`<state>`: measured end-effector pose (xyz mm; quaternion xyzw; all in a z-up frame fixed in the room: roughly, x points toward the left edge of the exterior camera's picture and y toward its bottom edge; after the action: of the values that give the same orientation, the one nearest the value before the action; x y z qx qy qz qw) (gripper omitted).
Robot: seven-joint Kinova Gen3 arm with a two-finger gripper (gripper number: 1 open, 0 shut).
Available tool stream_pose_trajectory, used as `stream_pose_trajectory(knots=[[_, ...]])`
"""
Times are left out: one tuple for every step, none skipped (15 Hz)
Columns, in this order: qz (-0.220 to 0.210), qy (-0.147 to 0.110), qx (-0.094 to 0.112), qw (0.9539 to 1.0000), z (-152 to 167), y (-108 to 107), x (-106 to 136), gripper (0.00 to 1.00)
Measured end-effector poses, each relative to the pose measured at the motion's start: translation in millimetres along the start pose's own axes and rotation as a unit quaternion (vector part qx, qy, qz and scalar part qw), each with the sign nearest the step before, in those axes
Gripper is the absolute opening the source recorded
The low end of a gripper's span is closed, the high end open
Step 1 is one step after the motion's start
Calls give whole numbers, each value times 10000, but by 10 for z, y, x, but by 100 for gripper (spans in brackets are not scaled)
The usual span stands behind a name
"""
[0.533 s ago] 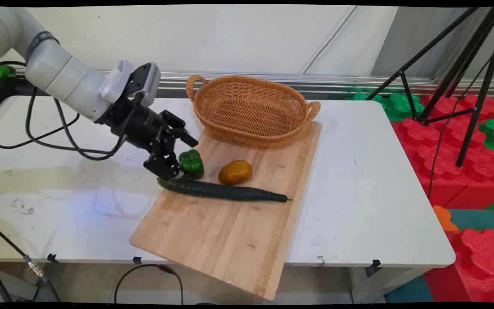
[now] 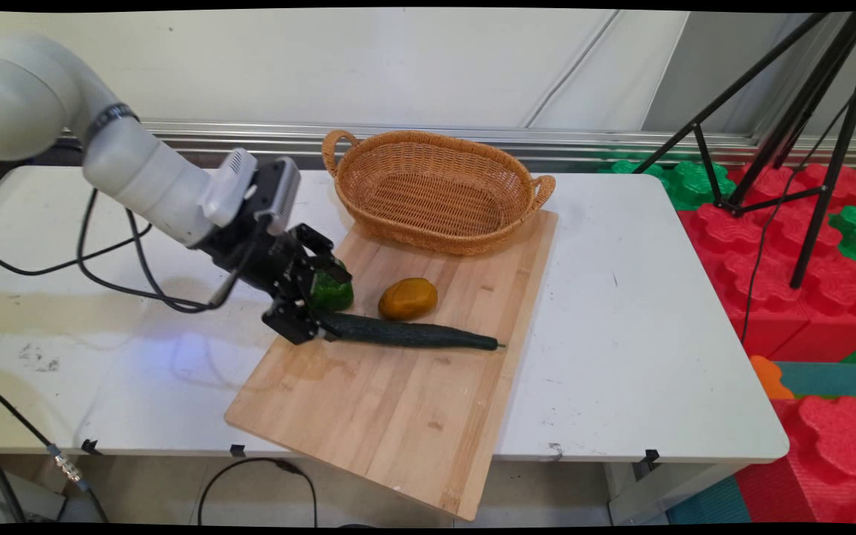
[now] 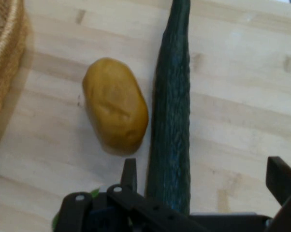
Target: Pick up the cucumber from the cutting board
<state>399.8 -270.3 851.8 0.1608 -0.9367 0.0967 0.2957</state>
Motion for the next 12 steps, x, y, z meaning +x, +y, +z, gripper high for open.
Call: stream_pose_trajectory(knots=[[67,-5,-11,10000,87,10,15,100],[124,-12,-9,9999,170,20,31,100],[169,-22,-1,9999,239,28,44,100],[223,-46,16,9997,316,36,56,100],[261,-83,33,9996,391,44,64,100],[283,-120,46,9995,450,50,66,100],[305,-164,61,9994,511,57,65,100],[326,-206,76,9992,557,61,59,100],[346,-254,92,9990,603,66,49,100],[359,-280,100,9989,627,70,43,100],[372,-310,109,9988,655,74,34,100],[384,-339,118,9986,678,80,25,100]])
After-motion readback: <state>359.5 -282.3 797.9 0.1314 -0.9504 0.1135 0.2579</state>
